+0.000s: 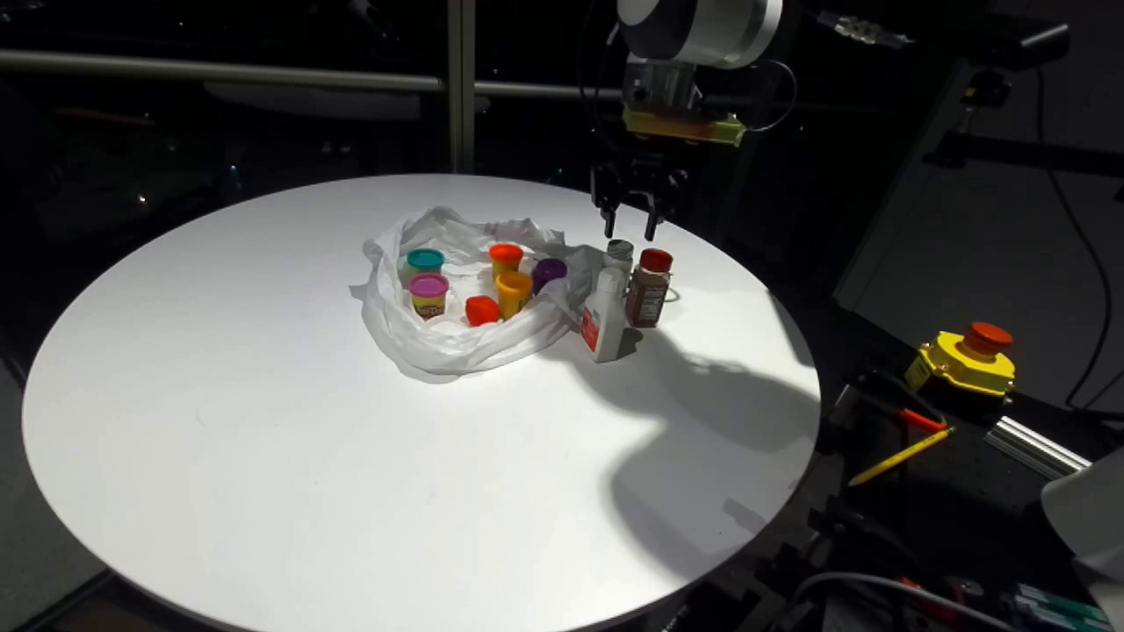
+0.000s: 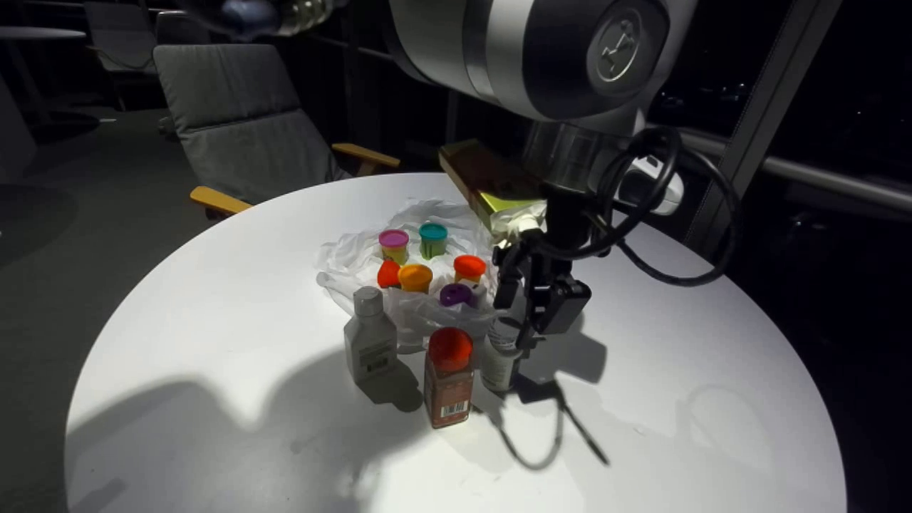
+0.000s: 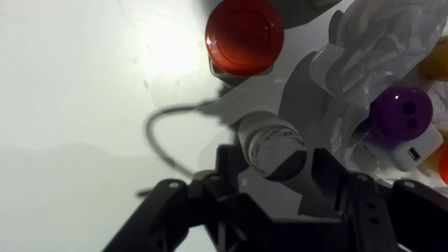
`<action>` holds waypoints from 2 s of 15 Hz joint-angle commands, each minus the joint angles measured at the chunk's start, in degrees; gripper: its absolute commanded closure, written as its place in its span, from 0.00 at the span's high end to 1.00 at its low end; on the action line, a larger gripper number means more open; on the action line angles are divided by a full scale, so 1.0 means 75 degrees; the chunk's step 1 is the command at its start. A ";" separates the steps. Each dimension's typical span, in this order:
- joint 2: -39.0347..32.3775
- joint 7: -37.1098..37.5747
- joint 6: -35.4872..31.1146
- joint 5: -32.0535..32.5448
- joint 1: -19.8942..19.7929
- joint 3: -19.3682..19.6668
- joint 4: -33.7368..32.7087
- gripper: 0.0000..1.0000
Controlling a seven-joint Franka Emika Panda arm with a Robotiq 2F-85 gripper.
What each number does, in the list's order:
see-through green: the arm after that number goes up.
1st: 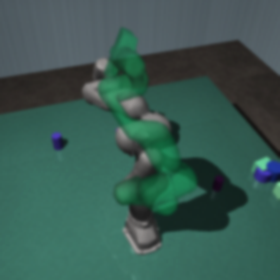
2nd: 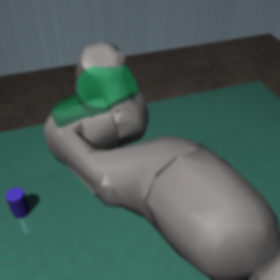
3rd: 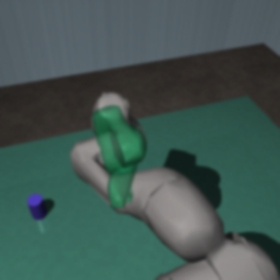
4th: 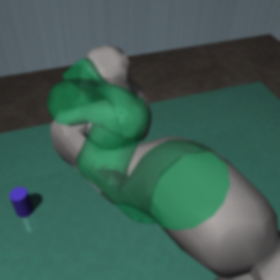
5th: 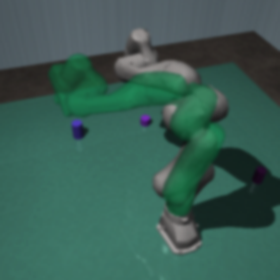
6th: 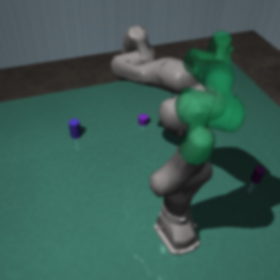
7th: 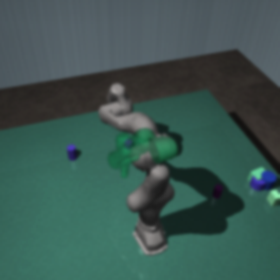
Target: Remove the objects in the plastic and put them on the table.
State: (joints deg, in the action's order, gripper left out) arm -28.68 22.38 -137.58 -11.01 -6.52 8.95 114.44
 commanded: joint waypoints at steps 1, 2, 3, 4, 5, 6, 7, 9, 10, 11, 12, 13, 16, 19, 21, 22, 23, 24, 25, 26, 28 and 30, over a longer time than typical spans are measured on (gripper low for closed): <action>0.0704 -0.0252 -0.0315 -0.0116 -0.0101 0.0040 0.0350 0.97; 0.0953 -0.0199 -0.0368 0.0002 -0.0044 0.0104 0.0423 1.00; 0.1179 -0.0119 -0.0407 0.0102 0.0044 0.0136 0.0458 1.00; 0.1378 -0.0065 -0.0299 0.0241 0.0158 0.0127 0.0418 1.00; 0.1494 0.0157 -0.0035 0.0538 0.0321 0.0179 0.0234 1.00; 0.1619 0.0201 0.0205 0.0668 0.0390 0.0119 0.0089 1.00; 0.1640 0.0139 0.0468 0.0645 0.0423 -0.0023 -0.0157 1.00; 0.1849 -0.0273 0.1315 0.0352 0.0494 -0.0393 -0.0529 1.00; 0.1604 -0.0058 0.0715 0.0471 0.0391 -0.0200 -0.0263 1.00; 0.1703 -0.0067 0.1001 0.0463 0.0461 -0.0326 -0.0392 1.00; 0.1772 -0.0067 0.1146 0.0462 0.0519 -0.0398 -0.0463 1.00; 0.1804 -0.0068 0.1201 0.0462 0.0542 -0.0425 -0.0482 1.00; 0.1787 -0.0118 0.1211 0.0461 0.0508 -0.0405 -0.0477 1.00; 0.1785 -0.0146 0.1212 0.0462 0.0498 -0.0397 -0.0475 1.00; 0.1342 -0.0335 0.1290 0.0429 0.0477 -0.0449 -0.0945 1.00; 0.1049 -0.0363 0.1363 0.0415 0.0486 -0.0479 -0.1214 1.00; 0.0726 -0.0329 0.1424 0.0451 0.0518 -0.0500 -0.1508 1.00; 0.0333 -0.0242 0.1492 0.0450 0.0561 -0.0535 -0.1867 1.00; -0.0051 -0.0116 0.1500 0.0468 0.0613 -0.0551 -0.2214 1.00; -0.0494 0.0041 0.1614 0.0556 0.0704 -0.0559 -0.2648 1.00; -0.1264 0.0215 0.1715 0.0581 0.0851 -0.0587 -0.3400 1.00; -0.1946 0.0261 0.1956 0.0555 0.0990 -0.0641 -0.4111 1.00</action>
State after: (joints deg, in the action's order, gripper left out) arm -34.89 22.34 -127.13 -7.46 -0.49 4.46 94.64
